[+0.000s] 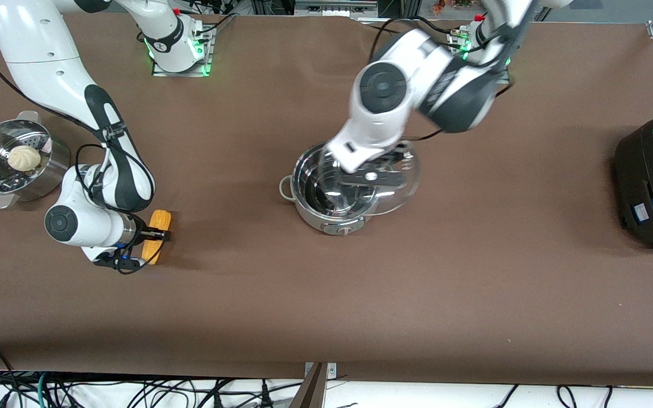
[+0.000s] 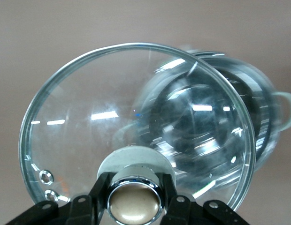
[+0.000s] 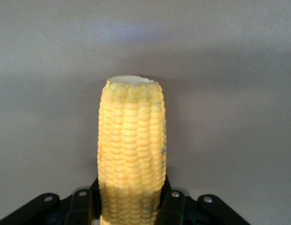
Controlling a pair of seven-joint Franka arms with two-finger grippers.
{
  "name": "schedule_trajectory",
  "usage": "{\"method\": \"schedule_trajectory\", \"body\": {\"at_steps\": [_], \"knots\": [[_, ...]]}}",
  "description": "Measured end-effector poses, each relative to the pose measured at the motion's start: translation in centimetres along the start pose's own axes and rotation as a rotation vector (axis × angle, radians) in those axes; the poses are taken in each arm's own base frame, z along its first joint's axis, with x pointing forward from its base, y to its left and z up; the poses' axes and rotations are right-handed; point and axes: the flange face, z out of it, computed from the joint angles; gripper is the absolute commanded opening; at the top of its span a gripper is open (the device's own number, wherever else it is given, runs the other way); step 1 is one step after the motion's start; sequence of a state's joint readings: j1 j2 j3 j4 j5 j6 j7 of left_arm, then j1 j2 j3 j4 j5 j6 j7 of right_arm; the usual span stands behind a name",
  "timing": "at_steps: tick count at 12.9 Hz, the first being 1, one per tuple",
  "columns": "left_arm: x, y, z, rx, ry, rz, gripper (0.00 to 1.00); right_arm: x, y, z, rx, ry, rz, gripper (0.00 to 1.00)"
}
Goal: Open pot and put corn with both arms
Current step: 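Set the lid on the table with the left gripper while the right gripper carries corn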
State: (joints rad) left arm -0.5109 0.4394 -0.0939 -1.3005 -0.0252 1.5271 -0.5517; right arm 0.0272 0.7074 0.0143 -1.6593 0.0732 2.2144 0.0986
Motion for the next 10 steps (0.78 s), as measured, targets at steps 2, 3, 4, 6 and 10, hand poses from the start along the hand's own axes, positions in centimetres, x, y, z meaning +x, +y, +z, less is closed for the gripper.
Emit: {"method": "schedule_trajectory", "body": {"at_steps": [2,3,4,6,10], "knots": [[0.9,-10.5,-3.2,0.053,-0.071,0.048,0.0,-0.8,-2.2,-4.9,0.015,-0.044,-0.015,0.0],[2.0,-15.7,-3.0,0.067,-0.095,0.072,0.0,-1.9,-4.6,-9.7,0.029,-0.065,-0.008,0.0],[3.6,-20.6,-1.6,0.061,-0.115,0.09,0.0,-4.1,-8.5,-15.6,0.048,-0.062,0.007,0.0],[6.9,-27.2,5.0,0.03,-0.11,0.113,0.0,-10.6,-19.5,-24.9,0.095,-0.01,0.052,0.0],[8.3,-29.8,23.0,-0.012,0.011,0.155,0.99,-21.6,-40.7,-22.1,0.124,0.063,0.127,0.0]]}}
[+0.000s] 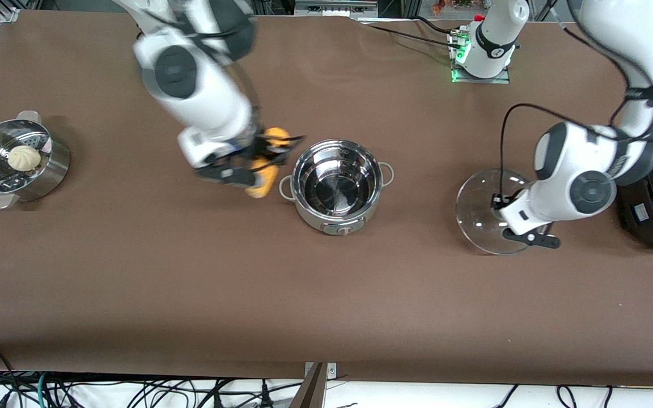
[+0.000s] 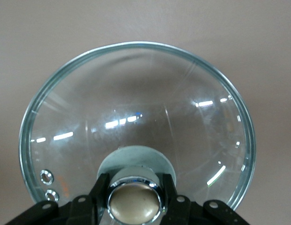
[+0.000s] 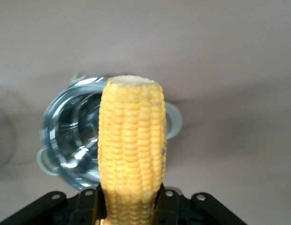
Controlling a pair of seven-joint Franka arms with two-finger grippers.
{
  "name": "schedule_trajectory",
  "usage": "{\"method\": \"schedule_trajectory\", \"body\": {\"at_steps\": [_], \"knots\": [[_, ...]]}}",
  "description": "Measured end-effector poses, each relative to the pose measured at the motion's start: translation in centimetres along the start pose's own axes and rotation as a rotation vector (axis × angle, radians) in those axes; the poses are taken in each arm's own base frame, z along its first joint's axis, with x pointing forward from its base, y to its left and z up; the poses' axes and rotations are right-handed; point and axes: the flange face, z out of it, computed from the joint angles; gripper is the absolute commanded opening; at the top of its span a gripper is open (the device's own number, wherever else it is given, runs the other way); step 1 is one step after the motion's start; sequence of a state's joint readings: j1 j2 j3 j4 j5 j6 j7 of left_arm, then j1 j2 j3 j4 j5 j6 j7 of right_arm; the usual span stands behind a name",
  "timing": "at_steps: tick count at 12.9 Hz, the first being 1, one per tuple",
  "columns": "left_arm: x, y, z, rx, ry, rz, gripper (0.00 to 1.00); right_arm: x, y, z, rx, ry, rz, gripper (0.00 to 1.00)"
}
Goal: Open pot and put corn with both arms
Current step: 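Set the lid on the table with the left gripper while the right gripper carries corn, then lower the corn into the pot and open the right gripper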
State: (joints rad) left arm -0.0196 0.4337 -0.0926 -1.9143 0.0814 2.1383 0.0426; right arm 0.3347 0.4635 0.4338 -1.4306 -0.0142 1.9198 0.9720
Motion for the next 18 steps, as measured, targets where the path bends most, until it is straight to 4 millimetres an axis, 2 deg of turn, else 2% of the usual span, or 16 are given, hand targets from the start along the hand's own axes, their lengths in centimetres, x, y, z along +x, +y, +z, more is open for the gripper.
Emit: {"method": "schedule_trajectory", "body": {"at_steps": [1,2,3,4,5,6,7,9,10,11,12,15,16,17,18], "knots": [[-0.7,0.4,2.8,-0.004,0.01,0.006,1.0,-1.7,-2.8,3.4,0.005,0.001,0.013,0.0],[-1.2,0.6,4.0,-0.007,0.007,0.009,1.0,-2.5,-4.6,6.9,-0.001,-0.004,0.019,0.0],[-1.3,0.7,3.5,-0.005,0.014,0.01,1.0,-2.4,-5.3,10.0,-0.014,-0.008,0.019,0.0],[-1.3,0.6,1.8,-0.001,0.029,0.01,1.0,-1.7,-5.2,12.3,-0.025,-0.015,0.022,0.0],[-1.4,0.4,-1.2,0.006,0.041,0.007,1.0,-0.7,-4.9,14.0,-0.029,-0.021,0.033,0.0],[-1.9,0.3,-5.6,0.013,0.054,0.001,1.0,-0.1,-4.7,15.1,-0.028,-0.026,0.042,0.0],[-2.9,0.4,-11.3,0.018,0.07,-0.005,1.0,0.3,-4.6,15.9,-0.029,-0.031,0.047,0.0],[-6.3,1.0,-24.2,0.03,0.126,-0.035,1.0,0.3,-4.6,17.3,-0.024,-0.037,0.048,0.0],[-8.0,1.1,-29.1,0.035,0.158,-0.057,1.0,0.1,-4.8,17.8,-0.024,-0.041,0.045,0.24],[-9.5,1.1,-32.4,0.035,0.167,-0.072,1.0,-0.2,-5.0,18.1,-0.025,-0.044,0.041,0.85],[-10.4,1.1,-33.7,0.033,0.154,-0.088,1.0,-0.6,-5.2,18.3,-0.025,-0.045,0.046,1.0],[-10.8,0.5,-32.9,0.026,0.08,-0.132,1.0,-2.2,-6.6,17.4,-0.025,-0.034,0.077,1.0],[-10.7,0.4,-32.8,0.025,0.076,-0.135,1.0,-3.0,-7.0,16.3,-0.044,-0.036,0.068,1.0],[-10.7,0.3,-32.7,0.025,0.076,-0.137,1.0,-3.6,-7.2,14.3,-0.066,-0.035,0.059,1.0],[-10.7,0.3,-32.8,0.024,0.076,-0.137,1.0,-3.7,-7.3,11.3,-0.08,-0.023,0.057,1.0]]}}
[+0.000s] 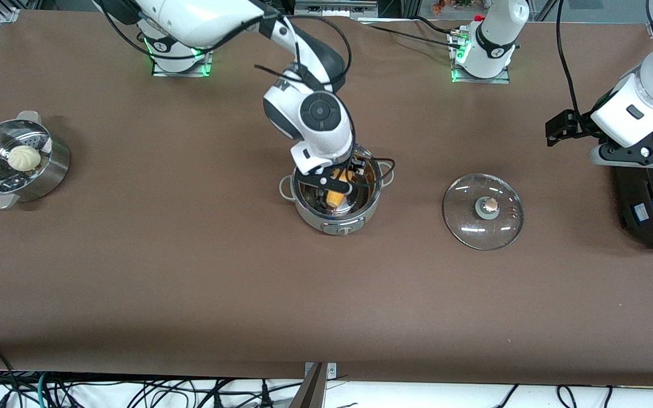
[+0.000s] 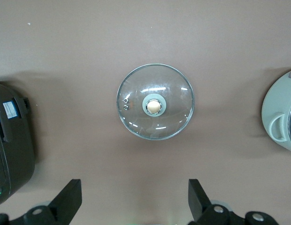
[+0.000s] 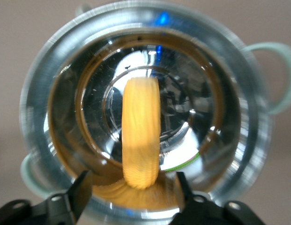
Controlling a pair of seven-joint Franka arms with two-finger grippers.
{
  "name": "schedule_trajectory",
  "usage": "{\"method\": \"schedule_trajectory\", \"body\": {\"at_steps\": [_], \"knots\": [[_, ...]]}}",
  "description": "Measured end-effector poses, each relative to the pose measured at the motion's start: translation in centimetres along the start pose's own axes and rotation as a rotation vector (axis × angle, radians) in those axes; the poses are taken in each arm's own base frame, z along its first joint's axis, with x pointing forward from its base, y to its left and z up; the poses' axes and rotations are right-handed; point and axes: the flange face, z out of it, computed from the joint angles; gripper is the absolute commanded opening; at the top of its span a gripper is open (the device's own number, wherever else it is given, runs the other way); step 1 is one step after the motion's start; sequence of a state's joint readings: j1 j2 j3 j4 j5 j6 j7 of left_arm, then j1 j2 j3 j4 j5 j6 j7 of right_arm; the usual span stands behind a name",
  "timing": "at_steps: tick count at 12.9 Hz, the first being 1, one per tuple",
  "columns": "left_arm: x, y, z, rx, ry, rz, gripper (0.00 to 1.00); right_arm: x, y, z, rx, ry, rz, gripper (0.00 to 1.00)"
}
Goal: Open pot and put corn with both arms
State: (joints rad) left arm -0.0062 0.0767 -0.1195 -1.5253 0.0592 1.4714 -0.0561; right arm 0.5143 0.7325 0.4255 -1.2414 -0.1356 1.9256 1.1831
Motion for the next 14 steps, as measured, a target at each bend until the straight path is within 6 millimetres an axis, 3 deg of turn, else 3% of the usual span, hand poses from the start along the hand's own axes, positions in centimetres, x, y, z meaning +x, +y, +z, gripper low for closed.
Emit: {"method": "schedule_trajectory", "body": {"at_steps": [2,3,4,5,7,8,9,10,11,14], "knots": [[0.0,0.0,0.0,0.0,0.001,0.0,1.0,1.1,1.9,-7.4,-0.009,0.048,-0.006,1.0],[0.0,0.0,0.0,-0.001,0.001,0.0,1.0,3.1,4.0,-10.9,-0.008,0.084,-0.043,1.0],[0.0,0.0,0.0,-0.001,0.001,0.0,1.0,6.5,7.2,-14.2,-0.015,0.116,-0.089,1.0],[0.0,0.1,-0.1,-0.001,0.001,0.001,1.0,11.1,12.1,-17.2,-0.038,0.137,-0.118,1.0],[0.0,0.1,-0.1,-0.001,0.001,0.001,1.0,20.3,25.0,-21.4,-0.091,0.119,-0.116,1.0],[0.0,0.1,-0.1,-0.001,0.001,0.001,1.0,23.6,31.0,-22.6,-0.102,0.098,-0.106,1.0],[0.0,0.1,-0.1,-0.001,0.001,0.001,1.0,25.7,35.7,-23.2,-0.106,0.077,-0.09,1.0],[0.0,0.1,-0.1,-0.001,0.001,0.001,1.0,26.9,38.7,-23.6,-0.108,0.071,-0.066,1.0],[0.0,0.1,-0.1,-0.001,0.002,0.001,1.0,27.3,40.1,-24.1,-0.113,0.077,-0.047,1.0],[0.0,0.1,-0.1,-0.001,0.002,0.001,1.0,25.5,40.1,-25.4,-0.117,0.137,-0.053,1.0]]}}
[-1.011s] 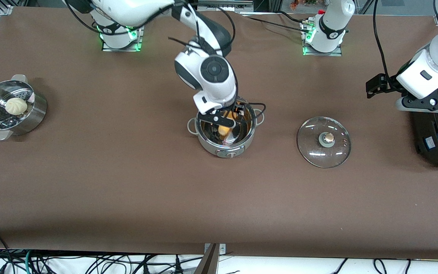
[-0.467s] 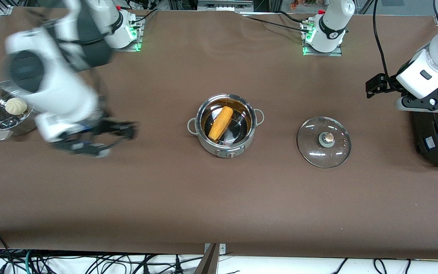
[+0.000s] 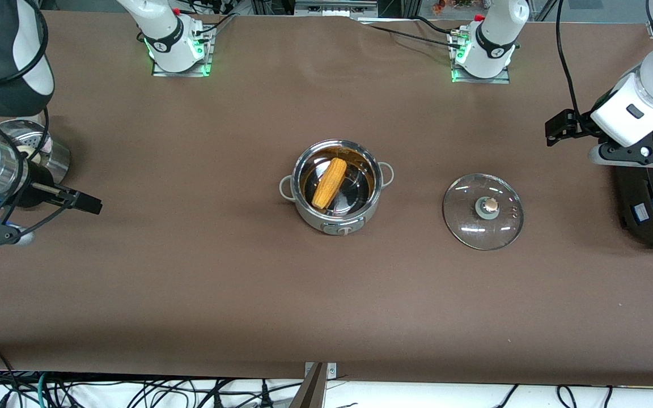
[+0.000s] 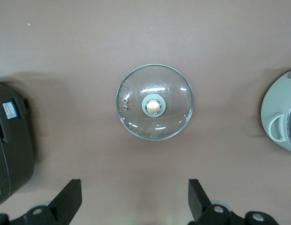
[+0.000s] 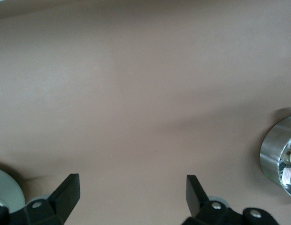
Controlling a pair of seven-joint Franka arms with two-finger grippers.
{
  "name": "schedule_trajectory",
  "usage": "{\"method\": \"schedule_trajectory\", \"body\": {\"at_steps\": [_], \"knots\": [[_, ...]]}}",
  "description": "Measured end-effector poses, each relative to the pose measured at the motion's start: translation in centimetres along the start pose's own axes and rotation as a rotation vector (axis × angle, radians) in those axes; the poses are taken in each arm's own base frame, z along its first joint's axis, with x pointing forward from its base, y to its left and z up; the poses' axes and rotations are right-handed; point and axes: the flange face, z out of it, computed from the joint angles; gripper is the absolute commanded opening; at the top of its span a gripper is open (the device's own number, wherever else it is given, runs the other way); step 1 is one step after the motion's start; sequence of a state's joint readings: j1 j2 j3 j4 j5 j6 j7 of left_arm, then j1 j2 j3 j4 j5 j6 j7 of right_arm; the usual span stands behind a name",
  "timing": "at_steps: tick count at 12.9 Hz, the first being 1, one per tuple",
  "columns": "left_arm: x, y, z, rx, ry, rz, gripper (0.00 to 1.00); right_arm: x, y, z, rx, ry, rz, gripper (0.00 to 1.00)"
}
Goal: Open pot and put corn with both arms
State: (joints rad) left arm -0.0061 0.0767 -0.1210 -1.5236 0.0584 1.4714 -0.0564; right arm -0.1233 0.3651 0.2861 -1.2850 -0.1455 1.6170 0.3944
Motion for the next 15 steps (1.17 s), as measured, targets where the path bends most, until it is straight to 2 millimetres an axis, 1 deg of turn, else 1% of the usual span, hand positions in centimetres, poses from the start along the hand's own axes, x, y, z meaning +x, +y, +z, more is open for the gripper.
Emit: {"method": "schedule_trajectory", "body": {"at_steps": [1,2,4,5,6,7,8,9,10,13,15], "knots": [[0.0,0.0,0.0,0.0,0.0,0.0,1.0,-1.3,0.4,-0.7,-0.006,0.047,-0.007,1.0],[0.0,0.0,0.0,0.0,0.0,0.0,1.0,-3.0,1.6,-1.4,-0.024,0.075,-0.034,1.0],[0.0,0.0,0.0,0.0,0.001,0.0,1.0,-6.2,5.1,-3.4,-0.069,0.076,-0.131,1.0],[0.0,0.0,0.0,0.0,0.001,0.0,1.0,-7.2,7.0,-4.5,-0.073,0.079,-0.136,1.0],[0.0,0.0,0.0,0.0,0.001,0.0,1.0,-7.6,9.0,-5.2,-0.045,0.075,-0.117,1.0],[0.0,0.0,0.0,0.0,0.001,0.0,1.0,-7.6,11.0,-5.3,0.0,0.061,-0.111,1.0],[0.0,0.0,0.0,0.0,0.001,0.0,1.0,-7.3,12.5,-5.0,0.026,0.052,-0.133,1.0],[0.0,0.0,0.0,0.0,0.001,0.0,1.0,-7.1,13.2,-4.6,0.037,0.045,-0.161,1.0],[0.0,0.0,0.0,0.0,0.001,0.0,1.0,-7.0,13.2,-4.3,0.039,0.039,-0.175,1.0],[0.0,0.0,0.0,0.0,0.001,0.0,1.0,-6.6,12.2,-3.6,0.037,0.008,-0.194,1.0],[0.0,0.0,0.0,0.0,0.001,0.0,1.0,-6.2,12.1,-3.4,0.036,-0.008,-0.195,1.0]]}}
